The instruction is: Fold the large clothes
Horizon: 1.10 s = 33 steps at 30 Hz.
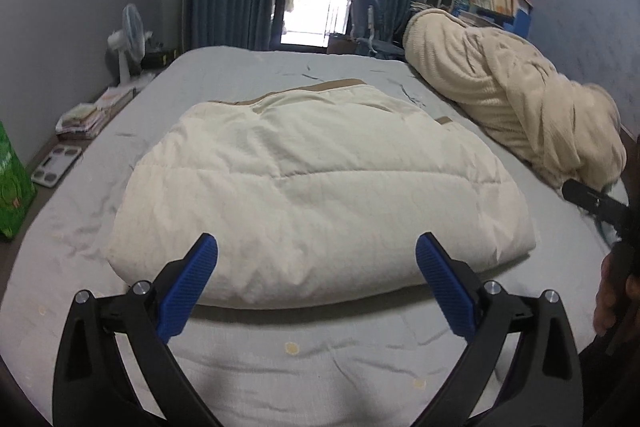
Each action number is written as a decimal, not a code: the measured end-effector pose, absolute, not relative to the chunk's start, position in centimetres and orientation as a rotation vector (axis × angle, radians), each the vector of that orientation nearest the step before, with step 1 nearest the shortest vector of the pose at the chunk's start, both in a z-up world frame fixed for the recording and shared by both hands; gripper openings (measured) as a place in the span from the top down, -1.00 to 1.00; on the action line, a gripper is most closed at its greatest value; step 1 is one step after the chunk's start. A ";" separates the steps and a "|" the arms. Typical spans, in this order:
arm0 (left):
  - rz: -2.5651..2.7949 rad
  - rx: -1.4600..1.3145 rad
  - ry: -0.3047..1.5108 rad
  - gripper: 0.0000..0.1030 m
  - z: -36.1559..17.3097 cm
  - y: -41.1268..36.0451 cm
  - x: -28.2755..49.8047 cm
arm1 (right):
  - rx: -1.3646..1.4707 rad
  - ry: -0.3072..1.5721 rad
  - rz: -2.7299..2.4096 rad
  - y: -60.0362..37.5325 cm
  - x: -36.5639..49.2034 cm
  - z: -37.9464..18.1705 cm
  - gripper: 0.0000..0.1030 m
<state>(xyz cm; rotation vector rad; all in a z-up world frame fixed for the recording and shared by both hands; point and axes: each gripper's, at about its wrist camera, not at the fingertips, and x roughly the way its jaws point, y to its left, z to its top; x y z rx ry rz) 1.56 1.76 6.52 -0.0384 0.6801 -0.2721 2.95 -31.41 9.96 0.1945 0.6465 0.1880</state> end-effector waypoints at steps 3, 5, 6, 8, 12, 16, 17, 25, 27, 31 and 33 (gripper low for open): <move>-0.280 -0.006 0.681 -0.85 6.4 1.4 1.1 | 0.177 0.661 0.174 -31.3 2.5 9.7 -0.87; -0.288 -0.010 0.679 -0.85 6.3 1.4 1.2 | 0.176 0.670 0.166 -31.4 2.3 9.4 -0.87; -0.285 -0.014 0.677 -0.85 6.2 1.4 1.2 | 0.175 0.675 0.163 -31.4 2.2 9.2 -0.87; -0.278 -0.026 0.678 -0.85 6.0 1.6 1.5 | 0.176 0.687 0.163 -31.5 2.5 8.8 -0.87; -0.241 -0.010 0.714 -0.85 4.9 1.7 2.4 | 0.165 0.727 0.146 -31.5 3.5 7.8 -0.87; -0.225 0.025 0.700 -0.85 4.6 1.6 2.4 | 0.155 0.749 0.149 -31.3 4.1 7.2 -0.87; -0.225 0.029 0.696 -0.85 4.7 1.6 2.3 | 0.153 0.753 0.151 -31.2 4.2 7.1 -0.87; -0.230 0.042 0.677 -0.85 5.0 1.5 2.2 | 0.143 0.782 0.146 -31.1 4.5 6.5 -0.87; -0.231 0.043 0.669 -0.85 5.1 1.6 2.1 | 0.144 0.784 0.144 -31.2 4.5 6.5 -0.87; -0.231 0.040 0.661 -0.85 5.3 1.6 1.9 | 0.140 0.793 0.143 -31.1 4.4 6.3 -0.87; -0.230 0.042 0.663 -0.85 5.3 1.6 1.9 | 0.140 0.797 0.143 -31.1 4.4 6.3 -0.87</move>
